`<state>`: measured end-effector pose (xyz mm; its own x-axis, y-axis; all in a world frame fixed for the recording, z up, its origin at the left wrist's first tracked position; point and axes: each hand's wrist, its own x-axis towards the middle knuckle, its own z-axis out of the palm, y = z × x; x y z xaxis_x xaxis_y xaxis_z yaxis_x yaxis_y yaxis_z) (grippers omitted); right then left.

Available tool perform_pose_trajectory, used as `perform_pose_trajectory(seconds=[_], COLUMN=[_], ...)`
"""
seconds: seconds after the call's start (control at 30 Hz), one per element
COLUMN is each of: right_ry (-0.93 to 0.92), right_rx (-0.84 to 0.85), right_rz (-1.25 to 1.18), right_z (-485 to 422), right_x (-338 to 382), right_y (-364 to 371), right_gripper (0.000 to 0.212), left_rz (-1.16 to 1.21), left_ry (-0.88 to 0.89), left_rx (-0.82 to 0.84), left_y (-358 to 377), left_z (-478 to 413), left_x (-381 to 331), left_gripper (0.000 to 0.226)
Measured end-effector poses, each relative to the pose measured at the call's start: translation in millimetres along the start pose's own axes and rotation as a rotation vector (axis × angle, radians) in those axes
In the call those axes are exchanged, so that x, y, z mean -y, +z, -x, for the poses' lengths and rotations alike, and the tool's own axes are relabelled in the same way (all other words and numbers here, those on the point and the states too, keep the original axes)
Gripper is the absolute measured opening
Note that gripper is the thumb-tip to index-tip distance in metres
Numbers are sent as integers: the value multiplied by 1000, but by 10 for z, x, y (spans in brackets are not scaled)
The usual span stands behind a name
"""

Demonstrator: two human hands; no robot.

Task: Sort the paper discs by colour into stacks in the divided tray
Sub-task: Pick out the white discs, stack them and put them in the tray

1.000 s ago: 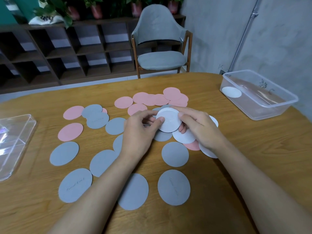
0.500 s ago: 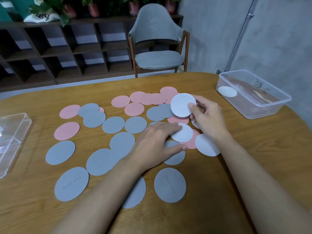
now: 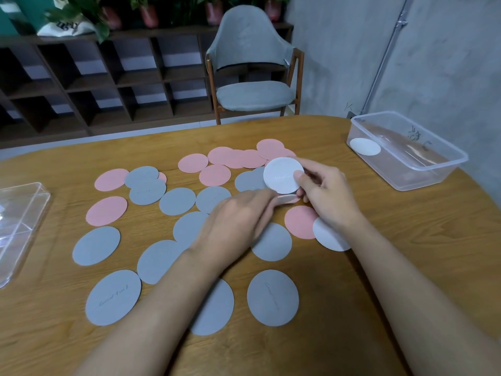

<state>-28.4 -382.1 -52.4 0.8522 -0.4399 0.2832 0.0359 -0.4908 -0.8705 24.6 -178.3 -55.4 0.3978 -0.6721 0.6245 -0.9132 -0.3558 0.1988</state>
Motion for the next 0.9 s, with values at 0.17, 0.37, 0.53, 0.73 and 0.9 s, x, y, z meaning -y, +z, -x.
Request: perform_pose_trajectory(seconds=[0.17,0.37,0.53,0.73,0.9], right_ry=[-20,-39,-98,-163,-217], right_rx=[68,159,192,255,216], right_rz=[-26,-49,16,321,334], right_z=[61,120,159,184,180], right_x=[64,88,122,171,173], right_y=[33,109,155,160,152], right_gripper=[38,43,44,52,45], left_rz=[258,413,396,301,113], left_ry=[-347,-615,-648,-556,-448], left_rx=[-145,-210,-176,-174,-146], left_y=[-11,-13,-21,15,68], left_z=[-18,-46,-42,-19,-15], left_x=[28,98,110,155,158], left_gripper=[8,22,25,15,27])
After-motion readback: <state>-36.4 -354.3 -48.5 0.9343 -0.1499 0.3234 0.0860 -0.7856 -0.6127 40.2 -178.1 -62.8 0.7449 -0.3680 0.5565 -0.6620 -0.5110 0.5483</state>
